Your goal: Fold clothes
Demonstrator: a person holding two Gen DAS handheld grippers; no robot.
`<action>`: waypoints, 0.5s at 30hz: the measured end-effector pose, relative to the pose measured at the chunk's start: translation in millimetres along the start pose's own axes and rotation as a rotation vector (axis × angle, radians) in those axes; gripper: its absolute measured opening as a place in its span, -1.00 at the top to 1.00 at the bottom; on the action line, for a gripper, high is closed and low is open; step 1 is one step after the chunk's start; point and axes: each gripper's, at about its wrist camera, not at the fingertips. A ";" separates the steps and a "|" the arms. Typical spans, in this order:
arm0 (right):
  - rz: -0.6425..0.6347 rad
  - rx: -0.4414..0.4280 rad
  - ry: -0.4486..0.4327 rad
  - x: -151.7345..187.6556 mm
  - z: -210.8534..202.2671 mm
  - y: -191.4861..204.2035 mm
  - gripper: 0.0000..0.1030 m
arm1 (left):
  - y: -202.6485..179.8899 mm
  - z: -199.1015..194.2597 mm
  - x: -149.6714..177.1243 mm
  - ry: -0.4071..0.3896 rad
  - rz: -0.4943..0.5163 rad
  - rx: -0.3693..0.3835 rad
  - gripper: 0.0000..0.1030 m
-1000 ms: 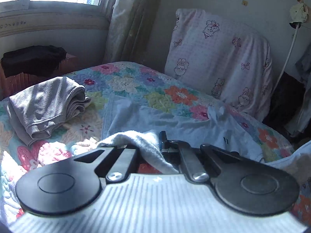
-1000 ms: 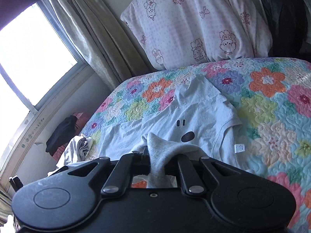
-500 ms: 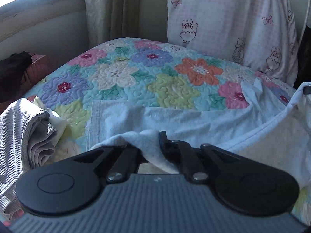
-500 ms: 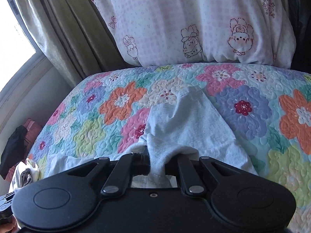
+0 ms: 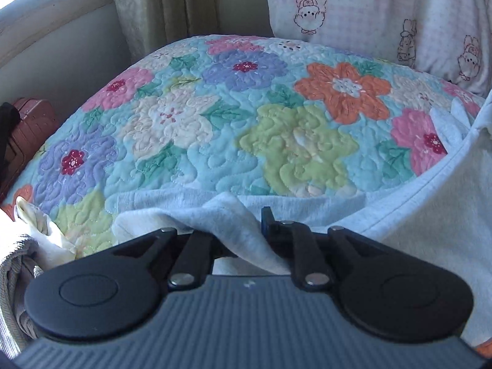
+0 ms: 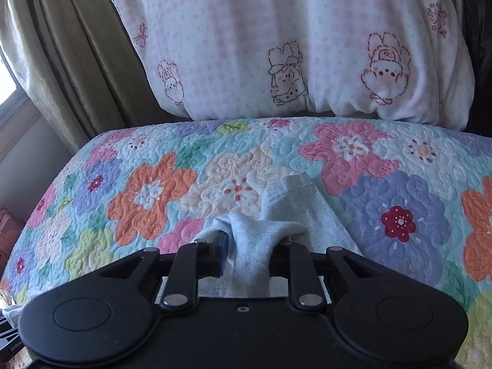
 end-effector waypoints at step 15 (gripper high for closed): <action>0.079 0.028 0.085 -37.6 -11.0 -22.1 -0.18 | 26.8 37.0 -48.5 0.250 0.002 0.118 0.43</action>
Point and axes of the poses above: each gripper's, at about its wrist camera, not at the fingertips, and z roughly the way its jaws point, y to its left, x to its underside, and after that the axes turned 10 degrees about -x, right-handed
